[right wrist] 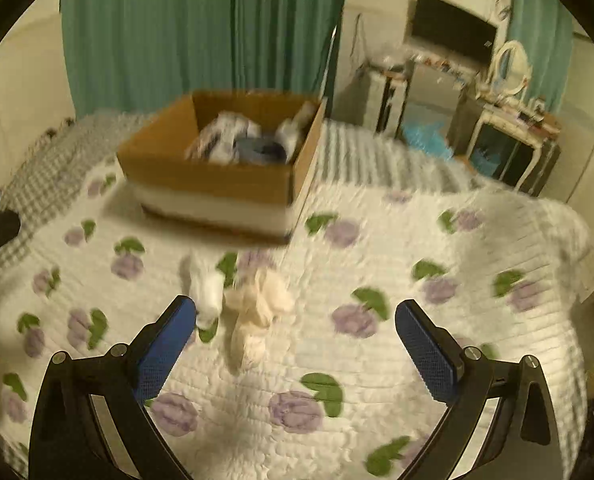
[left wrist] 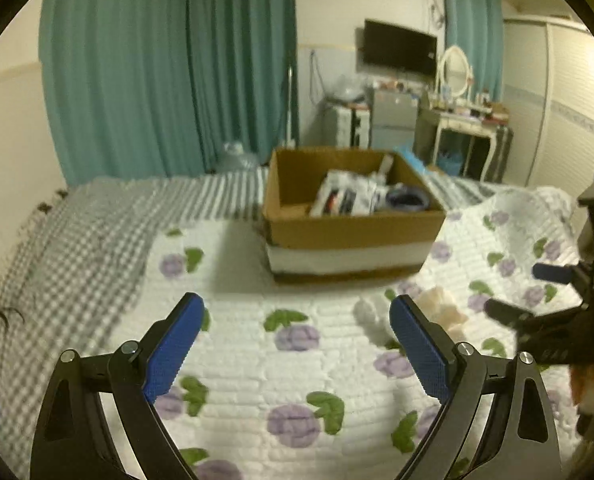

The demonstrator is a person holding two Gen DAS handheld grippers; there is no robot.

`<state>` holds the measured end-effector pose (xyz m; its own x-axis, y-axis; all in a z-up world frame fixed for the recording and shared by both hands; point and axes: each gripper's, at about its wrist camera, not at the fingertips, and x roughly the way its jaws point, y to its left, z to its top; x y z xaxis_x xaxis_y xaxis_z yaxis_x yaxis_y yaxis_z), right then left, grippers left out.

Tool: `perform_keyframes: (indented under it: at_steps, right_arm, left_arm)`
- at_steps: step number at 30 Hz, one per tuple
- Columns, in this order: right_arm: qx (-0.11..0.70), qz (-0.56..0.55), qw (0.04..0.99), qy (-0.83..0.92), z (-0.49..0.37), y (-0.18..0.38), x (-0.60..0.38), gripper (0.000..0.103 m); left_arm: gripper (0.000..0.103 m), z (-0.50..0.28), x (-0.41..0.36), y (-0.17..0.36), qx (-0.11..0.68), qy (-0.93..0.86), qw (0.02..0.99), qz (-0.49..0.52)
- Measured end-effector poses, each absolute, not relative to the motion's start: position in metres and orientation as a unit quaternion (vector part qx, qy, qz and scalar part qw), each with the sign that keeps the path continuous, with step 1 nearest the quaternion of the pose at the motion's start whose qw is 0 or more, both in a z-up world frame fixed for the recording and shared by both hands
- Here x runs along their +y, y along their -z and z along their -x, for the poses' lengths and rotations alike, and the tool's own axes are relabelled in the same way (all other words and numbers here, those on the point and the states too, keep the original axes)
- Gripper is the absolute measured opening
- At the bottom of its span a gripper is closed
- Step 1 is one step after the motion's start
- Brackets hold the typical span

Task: Organize soft objects
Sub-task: 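Grasp the white cloth with the left gripper while the right gripper grasps the lace item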

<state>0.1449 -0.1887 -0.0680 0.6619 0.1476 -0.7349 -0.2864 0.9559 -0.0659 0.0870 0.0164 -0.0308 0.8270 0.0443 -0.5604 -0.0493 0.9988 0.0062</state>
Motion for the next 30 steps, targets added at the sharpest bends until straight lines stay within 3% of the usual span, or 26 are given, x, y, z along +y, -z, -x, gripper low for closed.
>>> perform_keyframes:
  at_steps: [3,6,11,14,17,25,28,30]
  right_arm:
    - [0.414,0.082,0.897,-0.130,-0.166,0.099,-0.183,0.097]
    - [0.438,0.075,0.885,-0.142,-0.186,0.122,-0.179,0.085]
    - [0.465,0.082,0.865,-0.169,-0.208,0.149,-0.173,0.059]
    - [0.477,0.069,0.855,-0.192,-0.215,0.160,-0.176,0.028]
    - [0.461,0.078,0.869,-0.160,-0.217,0.152,-0.187,0.022]
    - [0.428,0.028,0.896,-0.118,-0.221,0.129,-0.236,0.021]
    - [0.434,0.020,0.893,-0.115,-0.223,0.131,-0.241,0.021]
    - [0.439,0.018,0.891,-0.111,-0.223,0.134,-0.242,0.021]
  left_arm:
    - [0.096,-0.105,0.009,0.052,0.312,-0.027,0.950,0.005]
    - [0.096,-0.121,0.003,0.067,0.325,-0.022,0.945,0.007]
    - [0.096,-0.148,-0.010,0.085,0.348,-0.021,0.937,0.009]
    - [0.095,-0.159,-0.018,0.097,0.359,-0.018,0.933,0.008]
    - [0.095,-0.170,-0.025,0.108,0.376,-0.013,0.927,0.011]
    - [0.094,-0.188,-0.063,0.130,0.418,0.036,0.908,0.022]
    - [0.073,-0.194,-0.072,0.144,0.435,0.038,0.900,0.014]
    - [0.068,-0.199,-0.075,0.155,0.457,0.045,0.888,0.015]
